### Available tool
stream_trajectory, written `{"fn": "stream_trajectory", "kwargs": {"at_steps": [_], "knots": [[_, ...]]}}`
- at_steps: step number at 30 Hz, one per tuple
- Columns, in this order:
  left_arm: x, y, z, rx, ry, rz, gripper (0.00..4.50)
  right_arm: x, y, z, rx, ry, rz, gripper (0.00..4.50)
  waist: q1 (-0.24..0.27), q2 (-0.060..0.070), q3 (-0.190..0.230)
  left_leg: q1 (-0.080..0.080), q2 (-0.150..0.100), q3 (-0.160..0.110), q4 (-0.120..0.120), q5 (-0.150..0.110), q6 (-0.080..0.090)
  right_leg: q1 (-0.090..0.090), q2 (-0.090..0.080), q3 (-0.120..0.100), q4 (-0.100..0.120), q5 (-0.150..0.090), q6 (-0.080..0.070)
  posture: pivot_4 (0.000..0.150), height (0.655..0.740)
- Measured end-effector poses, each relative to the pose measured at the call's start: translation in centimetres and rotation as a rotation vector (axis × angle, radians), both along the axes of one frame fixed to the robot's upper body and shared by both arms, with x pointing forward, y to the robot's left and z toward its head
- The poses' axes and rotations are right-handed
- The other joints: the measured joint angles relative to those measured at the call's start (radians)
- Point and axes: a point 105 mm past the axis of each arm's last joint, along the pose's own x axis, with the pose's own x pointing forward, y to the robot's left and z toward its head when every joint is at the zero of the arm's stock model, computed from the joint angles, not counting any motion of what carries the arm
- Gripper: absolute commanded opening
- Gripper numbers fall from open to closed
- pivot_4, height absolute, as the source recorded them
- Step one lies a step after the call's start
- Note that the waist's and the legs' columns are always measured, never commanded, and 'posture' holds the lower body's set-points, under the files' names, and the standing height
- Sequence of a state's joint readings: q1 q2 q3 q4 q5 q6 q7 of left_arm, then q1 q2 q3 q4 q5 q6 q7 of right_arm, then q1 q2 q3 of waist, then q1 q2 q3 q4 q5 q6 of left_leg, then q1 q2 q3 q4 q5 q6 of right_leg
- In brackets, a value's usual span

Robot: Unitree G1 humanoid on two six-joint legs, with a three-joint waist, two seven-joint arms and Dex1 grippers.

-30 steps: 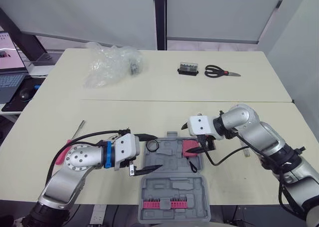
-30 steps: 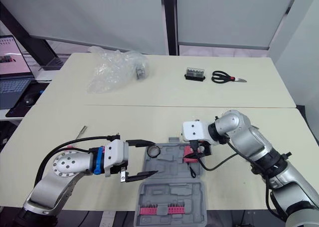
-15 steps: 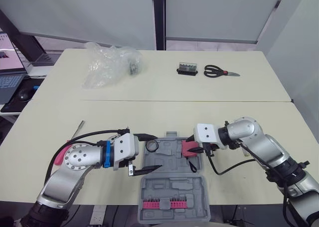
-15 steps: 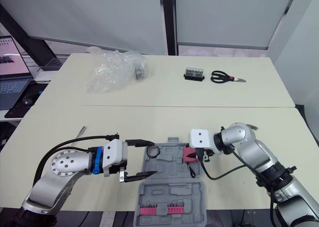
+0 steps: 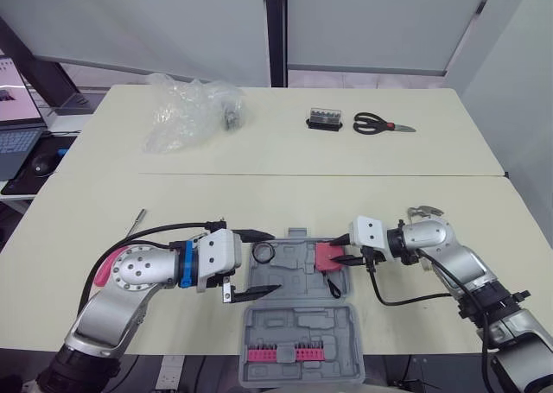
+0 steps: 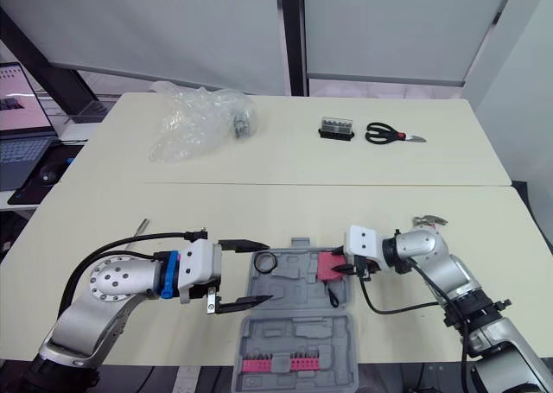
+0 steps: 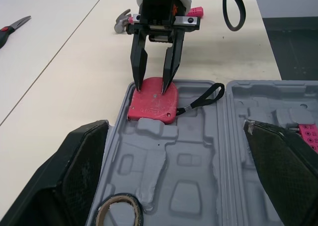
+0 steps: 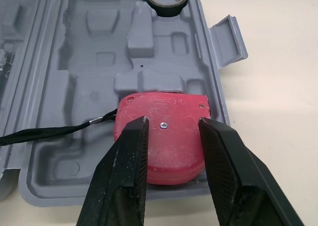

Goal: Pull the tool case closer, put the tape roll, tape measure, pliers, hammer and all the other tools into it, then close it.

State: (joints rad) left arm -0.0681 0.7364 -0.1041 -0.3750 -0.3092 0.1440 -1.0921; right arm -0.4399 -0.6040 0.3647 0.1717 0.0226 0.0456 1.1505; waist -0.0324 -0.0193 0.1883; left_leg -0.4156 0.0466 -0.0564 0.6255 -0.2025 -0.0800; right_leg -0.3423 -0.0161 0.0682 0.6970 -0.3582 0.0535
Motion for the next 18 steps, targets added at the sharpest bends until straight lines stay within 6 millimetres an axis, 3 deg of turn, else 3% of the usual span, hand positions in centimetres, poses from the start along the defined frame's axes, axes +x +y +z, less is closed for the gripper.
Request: {"fn": "stream_trajectory", "kwargs": {"at_steps": [8, 14, 18], "knots": [[-0.1, -0.1, -0.1, 0.003, 0.005, -0.013, 4.50, 0.3, 0.0, -1.5, -0.025, 0.070, -0.023, 1.69, 0.000, -0.001, -0.001, 0.001, 0.000, 0.000, 0.000, 0.000, 0.000, 0.001, 0.000, 0.000, 0.000, 0.000, 0.000, 0.150, 0.7400], [0.1, 0.0, 0.0, 0.001, 0.006, -0.009, 4.50, 0.8, 0.1, -1.7, -0.048, 0.069, -0.017, 1.69, -0.001, -0.002, -0.001, 0.010, 0.000, 0.000, -0.002, 0.000, 0.000, 0.010, 0.000, 0.000, -0.001, 0.000, 0.000, 0.150, 0.7400], [0.5, 1.1, -0.1, -0.021, 0.025, 0.044, 4.50, 0.8, 0.4, -1.3, 0.008, 0.051, -0.030, 1.69, -0.001, -0.002, -0.001, 0.010, 0.001, 0.001, -0.002, 0.000, 0.000, 0.009, 0.001, 0.001, -0.001, 0.000, 0.000, 0.150, 0.7400]]}}
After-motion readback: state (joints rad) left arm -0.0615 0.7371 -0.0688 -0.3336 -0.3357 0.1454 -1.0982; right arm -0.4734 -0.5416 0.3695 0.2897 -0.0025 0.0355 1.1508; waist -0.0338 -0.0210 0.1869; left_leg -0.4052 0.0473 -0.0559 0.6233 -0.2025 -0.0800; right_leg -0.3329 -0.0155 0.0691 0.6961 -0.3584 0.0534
